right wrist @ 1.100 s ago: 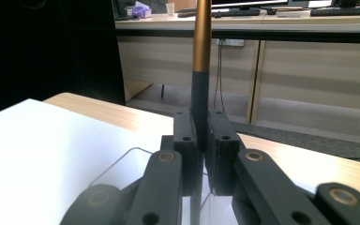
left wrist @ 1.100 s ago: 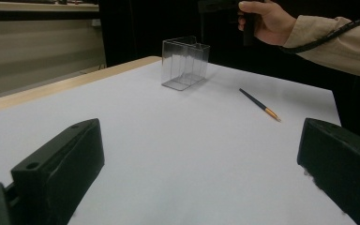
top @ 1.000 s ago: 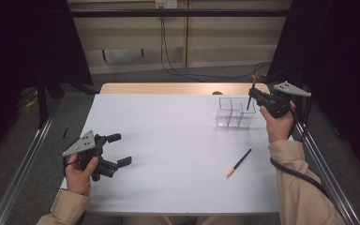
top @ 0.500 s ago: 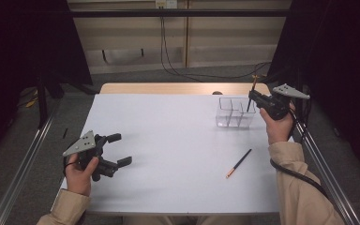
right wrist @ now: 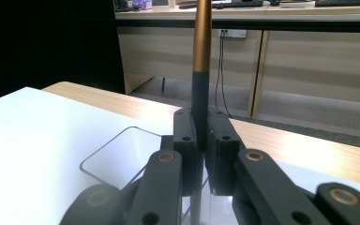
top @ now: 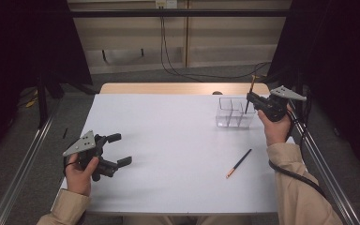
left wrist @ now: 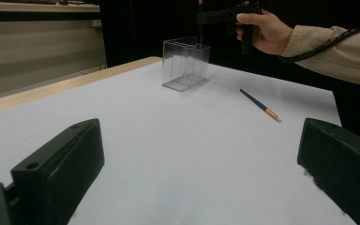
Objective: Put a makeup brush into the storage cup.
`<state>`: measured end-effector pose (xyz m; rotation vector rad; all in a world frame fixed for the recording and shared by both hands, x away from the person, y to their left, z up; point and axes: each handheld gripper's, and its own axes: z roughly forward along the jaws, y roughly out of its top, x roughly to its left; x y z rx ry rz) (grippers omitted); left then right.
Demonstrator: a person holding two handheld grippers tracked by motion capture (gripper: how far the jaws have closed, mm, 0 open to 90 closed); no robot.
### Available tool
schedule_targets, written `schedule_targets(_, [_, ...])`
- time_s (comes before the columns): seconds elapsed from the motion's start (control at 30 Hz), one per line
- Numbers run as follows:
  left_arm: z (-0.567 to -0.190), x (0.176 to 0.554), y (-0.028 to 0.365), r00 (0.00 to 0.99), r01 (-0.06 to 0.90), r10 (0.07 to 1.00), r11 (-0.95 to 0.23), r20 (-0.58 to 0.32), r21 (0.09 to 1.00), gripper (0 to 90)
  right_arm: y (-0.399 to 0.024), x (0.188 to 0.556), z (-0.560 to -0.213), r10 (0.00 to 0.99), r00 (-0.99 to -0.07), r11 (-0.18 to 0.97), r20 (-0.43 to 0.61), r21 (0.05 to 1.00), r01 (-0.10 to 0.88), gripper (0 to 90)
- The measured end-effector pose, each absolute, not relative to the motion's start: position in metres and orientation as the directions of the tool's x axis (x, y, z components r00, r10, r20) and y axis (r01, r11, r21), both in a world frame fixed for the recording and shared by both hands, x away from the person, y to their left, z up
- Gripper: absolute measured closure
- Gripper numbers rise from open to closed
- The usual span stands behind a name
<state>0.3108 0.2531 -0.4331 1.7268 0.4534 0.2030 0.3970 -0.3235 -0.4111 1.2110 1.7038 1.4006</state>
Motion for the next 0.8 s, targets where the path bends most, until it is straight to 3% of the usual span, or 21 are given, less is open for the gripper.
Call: schedule_targets(0.8, [-0.4329,0.3102,0.2531,0.906,0.186,0.41,-0.148,-0.111,0.971,0.9,-0.3231,0.392,-0.4193,0.914,-0.393,0.013,0.1,0.962,0.273,83.6])
